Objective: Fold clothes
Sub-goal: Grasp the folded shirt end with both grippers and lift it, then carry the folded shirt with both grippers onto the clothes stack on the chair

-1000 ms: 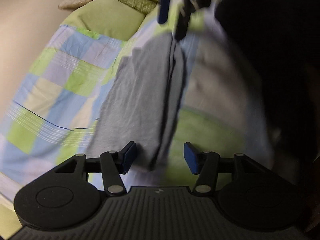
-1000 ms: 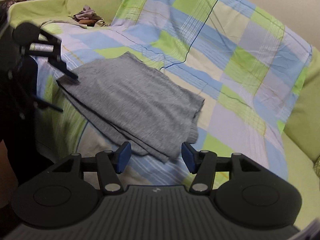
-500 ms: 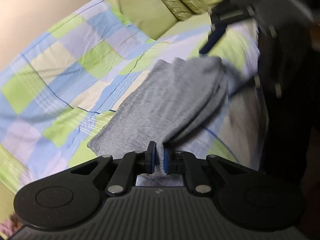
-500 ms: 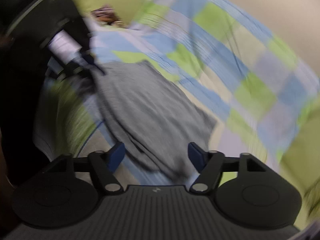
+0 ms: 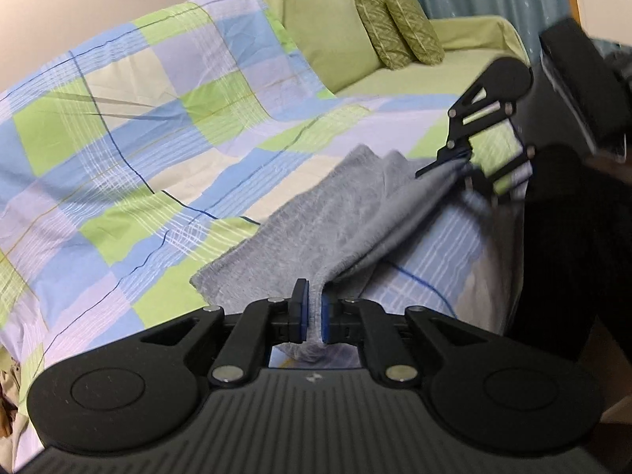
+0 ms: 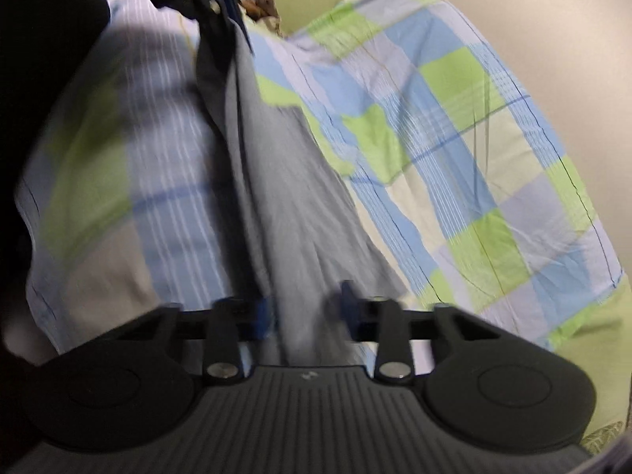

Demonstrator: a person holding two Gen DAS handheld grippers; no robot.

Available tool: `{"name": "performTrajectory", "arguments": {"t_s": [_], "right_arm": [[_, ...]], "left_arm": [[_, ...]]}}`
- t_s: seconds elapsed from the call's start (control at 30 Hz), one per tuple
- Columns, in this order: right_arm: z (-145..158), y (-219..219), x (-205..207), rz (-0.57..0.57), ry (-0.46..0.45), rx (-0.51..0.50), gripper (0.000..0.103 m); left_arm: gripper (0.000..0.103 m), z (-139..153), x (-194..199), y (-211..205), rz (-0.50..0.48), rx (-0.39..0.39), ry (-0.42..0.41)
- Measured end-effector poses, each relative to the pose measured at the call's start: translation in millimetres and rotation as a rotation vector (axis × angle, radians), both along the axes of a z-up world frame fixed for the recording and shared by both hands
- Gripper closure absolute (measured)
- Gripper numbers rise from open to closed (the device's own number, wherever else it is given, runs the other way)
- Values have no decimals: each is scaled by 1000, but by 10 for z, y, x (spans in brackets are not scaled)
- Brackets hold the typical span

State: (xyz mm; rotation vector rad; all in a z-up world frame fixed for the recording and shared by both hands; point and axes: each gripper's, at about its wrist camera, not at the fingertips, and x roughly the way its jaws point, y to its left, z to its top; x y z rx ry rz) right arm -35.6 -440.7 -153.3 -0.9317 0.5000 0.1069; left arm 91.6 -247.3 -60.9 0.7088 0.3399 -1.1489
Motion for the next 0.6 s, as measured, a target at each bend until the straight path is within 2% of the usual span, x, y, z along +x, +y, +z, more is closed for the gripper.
{"name": "performTrajectory", "arguments": {"t_s": [0.1,0.23,0.3,0.43,0.6], "right_arm": [[61,20,-23,3,12,-20,99],[423,56,-202,-17,-45,-11,100],[632,107,-375,-28,-88,-18,100],[980,195,-782,-77,-173,-36,101],[1203,264,-1277,-190,-223,-56,101]], "left_arm": [[99,-2,-55,-42,-13,40,-80],[100,301,-236,-27,-39,50,-235],[100,533,-371,-22,-54,27,-307],[100,751,-584,-59,-97,-6,-368],[100,927,-971,-217,-230,-51,-425]]}}
